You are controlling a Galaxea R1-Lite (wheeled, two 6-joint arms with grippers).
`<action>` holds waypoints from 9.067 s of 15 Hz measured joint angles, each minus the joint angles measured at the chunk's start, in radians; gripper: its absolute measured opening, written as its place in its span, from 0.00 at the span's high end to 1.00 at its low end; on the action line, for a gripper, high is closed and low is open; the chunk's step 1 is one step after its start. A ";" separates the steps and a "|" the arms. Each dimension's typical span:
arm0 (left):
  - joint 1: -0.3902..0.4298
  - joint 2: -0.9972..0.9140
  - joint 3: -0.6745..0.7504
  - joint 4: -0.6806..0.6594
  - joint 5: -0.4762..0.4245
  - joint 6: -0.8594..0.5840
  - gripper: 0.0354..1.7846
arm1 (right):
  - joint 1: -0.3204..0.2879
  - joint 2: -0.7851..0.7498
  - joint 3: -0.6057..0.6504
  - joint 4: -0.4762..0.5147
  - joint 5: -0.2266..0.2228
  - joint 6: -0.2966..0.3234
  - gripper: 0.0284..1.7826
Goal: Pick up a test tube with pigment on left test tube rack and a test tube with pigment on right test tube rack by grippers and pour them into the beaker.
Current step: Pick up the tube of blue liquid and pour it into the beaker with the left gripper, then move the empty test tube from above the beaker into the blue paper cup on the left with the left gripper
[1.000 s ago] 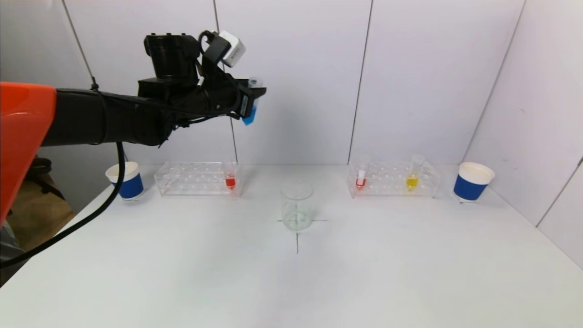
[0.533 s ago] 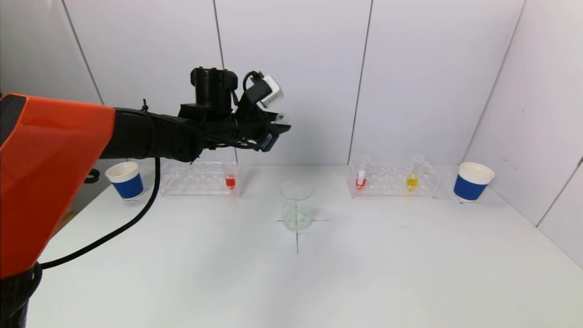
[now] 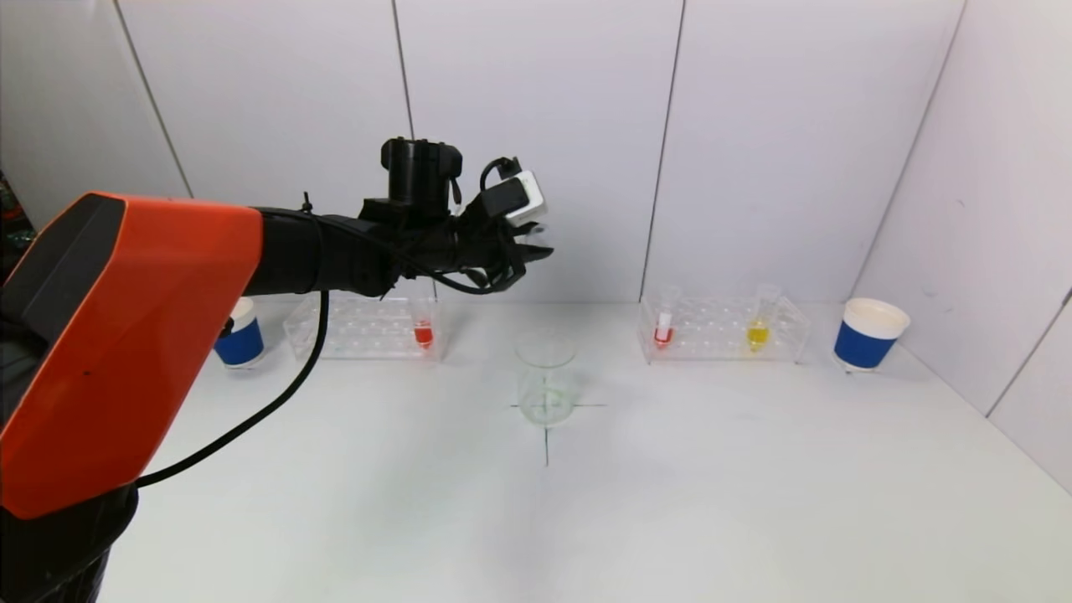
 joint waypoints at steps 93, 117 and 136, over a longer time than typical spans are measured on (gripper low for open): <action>0.031 -0.002 0.189 -0.126 -0.176 1.175 0.77 | 0.000 0.000 0.000 0.000 0.000 0.000 0.01; -0.005 -0.069 0.229 -0.493 0.045 0.583 0.77 | 0.000 0.000 0.000 0.000 0.000 0.000 0.01; 0.175 -0.522 0.210 -0.004 0.878 -0.520 0.77 | 0.000 0.000 0.000 0.000 0.000 0.000 0.01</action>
